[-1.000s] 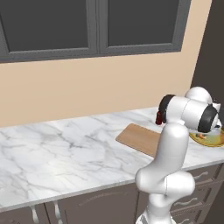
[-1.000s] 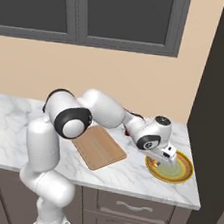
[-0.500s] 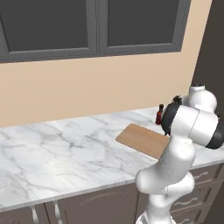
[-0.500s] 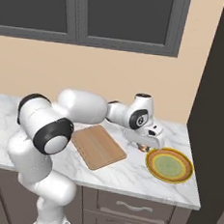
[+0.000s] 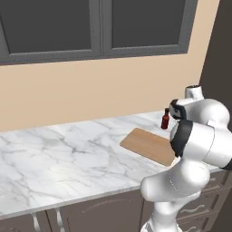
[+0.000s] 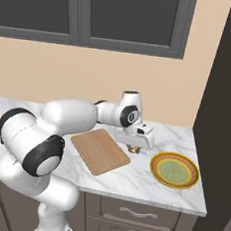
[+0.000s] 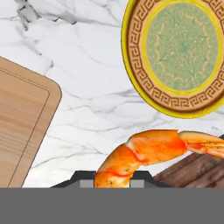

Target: Pick the shrimp from the plate and place it on the cutting board. Then pick the condiment bottle from the cabinet and place it next to the cutting board.

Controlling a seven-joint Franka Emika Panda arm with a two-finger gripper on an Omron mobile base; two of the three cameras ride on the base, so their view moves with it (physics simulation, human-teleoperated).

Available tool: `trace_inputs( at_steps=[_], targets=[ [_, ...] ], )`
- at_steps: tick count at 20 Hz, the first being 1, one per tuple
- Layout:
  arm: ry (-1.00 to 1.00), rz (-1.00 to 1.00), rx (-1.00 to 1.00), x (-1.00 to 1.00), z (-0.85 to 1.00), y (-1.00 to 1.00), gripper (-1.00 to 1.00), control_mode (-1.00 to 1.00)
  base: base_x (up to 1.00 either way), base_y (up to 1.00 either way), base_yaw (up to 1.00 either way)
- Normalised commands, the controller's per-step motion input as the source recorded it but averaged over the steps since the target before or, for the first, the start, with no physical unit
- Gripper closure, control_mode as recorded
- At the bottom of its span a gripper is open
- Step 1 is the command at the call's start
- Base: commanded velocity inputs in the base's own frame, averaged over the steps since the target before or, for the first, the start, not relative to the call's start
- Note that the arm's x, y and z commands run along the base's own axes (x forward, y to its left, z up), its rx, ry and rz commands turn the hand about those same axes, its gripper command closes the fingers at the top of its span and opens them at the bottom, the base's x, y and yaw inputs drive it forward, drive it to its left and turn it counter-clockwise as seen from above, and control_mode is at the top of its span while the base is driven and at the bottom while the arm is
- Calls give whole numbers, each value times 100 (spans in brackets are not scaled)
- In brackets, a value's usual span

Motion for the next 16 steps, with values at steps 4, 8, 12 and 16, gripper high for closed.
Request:
trace_inputs(
  at_steps=[4, 8, 12, 16],
  targets=[
    [0, 0, 1, -21, 0, 34, 100, -100, 0, 0, 0],
    [-1, 0, 3, -12, 0, 28, 100, -100, 0, 0, 0],
    [-4, 0, 2, -6, 0, 26, 100, -100, 0, 0, 0],
    [-5, 0, 3, -5, 0, 26, 100, -100, 0, 0, 0]
  ],
)
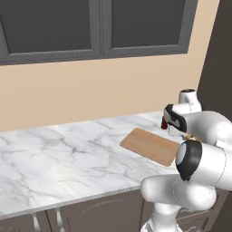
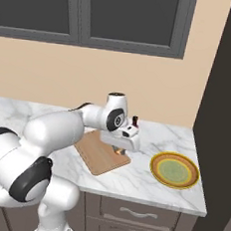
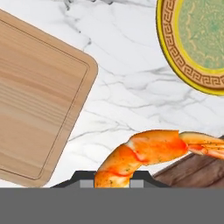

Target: Pick the shrimp from the plate and place it on the cutting board. Then pick the condiment bottle from the cabinet and place it next to the cutting board.

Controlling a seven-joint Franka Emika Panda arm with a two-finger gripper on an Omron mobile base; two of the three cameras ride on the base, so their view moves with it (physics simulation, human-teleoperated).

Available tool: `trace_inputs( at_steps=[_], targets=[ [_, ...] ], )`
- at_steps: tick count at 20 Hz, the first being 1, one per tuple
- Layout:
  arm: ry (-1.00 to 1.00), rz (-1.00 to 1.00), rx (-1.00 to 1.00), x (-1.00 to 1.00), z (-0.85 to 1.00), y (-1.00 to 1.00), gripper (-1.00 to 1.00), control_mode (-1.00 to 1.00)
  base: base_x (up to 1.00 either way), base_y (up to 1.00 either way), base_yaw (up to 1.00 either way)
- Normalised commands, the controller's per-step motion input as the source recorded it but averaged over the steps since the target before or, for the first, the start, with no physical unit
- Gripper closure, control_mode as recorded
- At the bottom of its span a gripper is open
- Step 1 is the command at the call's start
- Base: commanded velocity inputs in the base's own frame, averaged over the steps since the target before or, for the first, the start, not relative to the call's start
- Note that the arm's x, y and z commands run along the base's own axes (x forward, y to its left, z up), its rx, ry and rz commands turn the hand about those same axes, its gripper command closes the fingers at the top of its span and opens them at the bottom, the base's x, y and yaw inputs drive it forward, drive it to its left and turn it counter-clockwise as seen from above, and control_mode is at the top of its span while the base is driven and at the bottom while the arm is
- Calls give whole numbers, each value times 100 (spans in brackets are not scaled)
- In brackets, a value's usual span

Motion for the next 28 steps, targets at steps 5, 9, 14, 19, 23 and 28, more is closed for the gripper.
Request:
trace_inputs(
  at_steps=[5, 9, 14, 19, 23, 28],
  targets=[
    [-6, 0, 3, -7, 0, 28, 100, -100, 0, 0, 0],
    [-6, 0, 1, -7, 0, 32, 100, -100, 0, 0, 0],
    [-7, 0, 0, 0, -4, 25, 100, -100, 0, 0, 0],
    [-8, 0, 0, 1, -14, 13, 100, -100, 0, 0, 0],
    [-4, 0, 0, 11, -20, 9, 100, -100, 0, 0, 0],
    [-2, 0, 1, 14, -13, 14, 100, -100, 0, 0, 0]
  ],
)
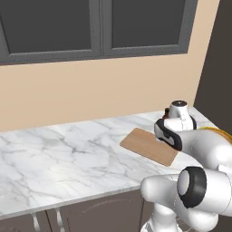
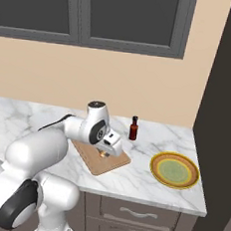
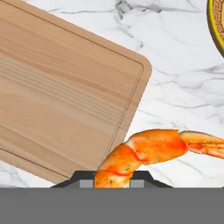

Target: Pick the shrimp from the plate and place it on the cutting board. Then pick the condiment bottle from the cabinet and place it next to the cutting board.

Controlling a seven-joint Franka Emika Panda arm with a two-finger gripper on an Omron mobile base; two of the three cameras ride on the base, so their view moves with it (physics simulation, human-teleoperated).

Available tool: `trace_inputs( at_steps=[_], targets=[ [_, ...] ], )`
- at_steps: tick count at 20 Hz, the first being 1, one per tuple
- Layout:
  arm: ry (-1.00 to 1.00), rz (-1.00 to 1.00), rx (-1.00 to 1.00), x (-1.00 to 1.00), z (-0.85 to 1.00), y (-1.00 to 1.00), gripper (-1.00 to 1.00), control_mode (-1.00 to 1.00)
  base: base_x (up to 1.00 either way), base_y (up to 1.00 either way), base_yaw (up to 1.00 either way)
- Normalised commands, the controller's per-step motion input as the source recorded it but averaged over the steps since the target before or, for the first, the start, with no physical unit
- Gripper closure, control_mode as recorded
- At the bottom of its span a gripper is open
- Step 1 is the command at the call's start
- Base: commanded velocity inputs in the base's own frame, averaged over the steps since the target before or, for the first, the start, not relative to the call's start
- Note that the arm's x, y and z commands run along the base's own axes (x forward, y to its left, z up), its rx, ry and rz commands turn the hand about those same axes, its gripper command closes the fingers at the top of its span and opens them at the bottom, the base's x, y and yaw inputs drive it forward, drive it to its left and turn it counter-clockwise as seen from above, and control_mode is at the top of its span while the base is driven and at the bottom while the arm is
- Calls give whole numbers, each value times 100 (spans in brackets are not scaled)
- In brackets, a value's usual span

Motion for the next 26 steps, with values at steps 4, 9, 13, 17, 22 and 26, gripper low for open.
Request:
trace_inputs(
  at_steps=[4, 9, 13, 17, 22, 26],
  targets=[
    [-1, 0, 2, 20, -8, 20, 100, -100, 0, 0, 0],
    [0, 0, 2, 20, -11, 21, 100, -100, 0, 0, 0],
    [0, 0, 0, 17, -29, 15, 100, -100, 0, 0, 0],
    [0, 0, 0, 16, -46, 3, 100, -100, 0, 0, 0],
    [0, 0, 0, 15, -40, 0, 100, -100, 0, 0, 0],
    [0, 0, 0, 17, -28, 0, 100, -100, 0, 0, 0]
  ],
)
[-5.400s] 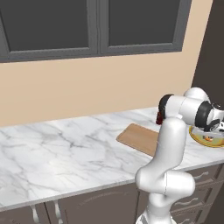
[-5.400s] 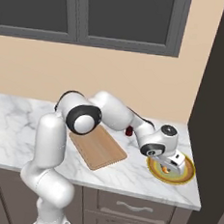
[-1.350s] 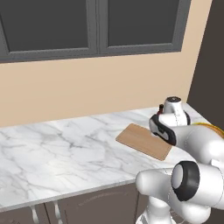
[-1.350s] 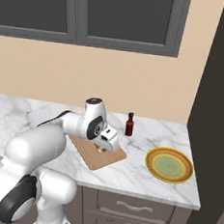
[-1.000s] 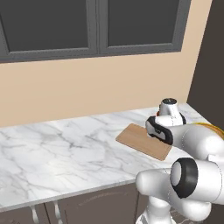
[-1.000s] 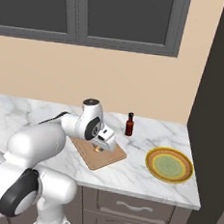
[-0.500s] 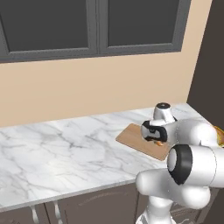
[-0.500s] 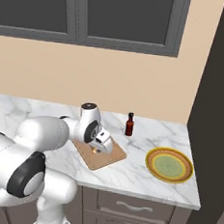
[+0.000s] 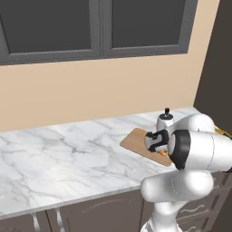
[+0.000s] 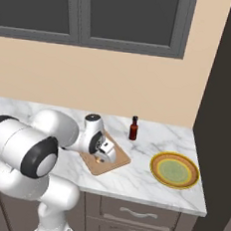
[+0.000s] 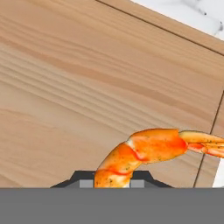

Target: Pick the shrimp from the plate and place it on the cutting board. Then pick the condiment bottle from the cabinet and place it next to the cutting board.

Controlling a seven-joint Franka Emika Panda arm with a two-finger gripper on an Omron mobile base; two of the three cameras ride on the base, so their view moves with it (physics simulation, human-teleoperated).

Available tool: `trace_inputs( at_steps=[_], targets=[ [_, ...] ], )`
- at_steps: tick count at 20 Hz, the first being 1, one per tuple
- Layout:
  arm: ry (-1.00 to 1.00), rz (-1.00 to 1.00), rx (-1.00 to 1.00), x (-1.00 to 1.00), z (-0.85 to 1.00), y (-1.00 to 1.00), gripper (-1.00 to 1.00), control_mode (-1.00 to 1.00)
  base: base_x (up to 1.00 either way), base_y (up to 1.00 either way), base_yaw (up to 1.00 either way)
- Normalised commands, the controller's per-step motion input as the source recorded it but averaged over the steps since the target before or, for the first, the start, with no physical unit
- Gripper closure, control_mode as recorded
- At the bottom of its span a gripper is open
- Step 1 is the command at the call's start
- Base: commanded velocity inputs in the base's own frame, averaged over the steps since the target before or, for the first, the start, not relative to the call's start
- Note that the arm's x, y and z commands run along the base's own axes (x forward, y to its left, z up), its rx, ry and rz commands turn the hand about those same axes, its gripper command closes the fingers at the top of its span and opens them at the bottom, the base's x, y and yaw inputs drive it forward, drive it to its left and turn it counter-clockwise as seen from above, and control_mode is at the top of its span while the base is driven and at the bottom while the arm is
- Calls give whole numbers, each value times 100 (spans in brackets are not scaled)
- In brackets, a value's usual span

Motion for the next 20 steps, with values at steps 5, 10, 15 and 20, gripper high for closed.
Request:
trace_inputs(
  at_steps=[5, 10, 15, 20],
  targets=[
    [0, 0, 0, 17, -24, 0, 100, -100, 0, 0, 0],
    [0, 0, 0, 20, -30, 0, 100, -100, 0, 0, 0],
    [-3, 0, 0, 25, -51, 0, 100, -100, 0, 0, 0],
    [-6, 0, 0, 22, -83, 0, 100, -100, 0, 0, 0]
  ],
)
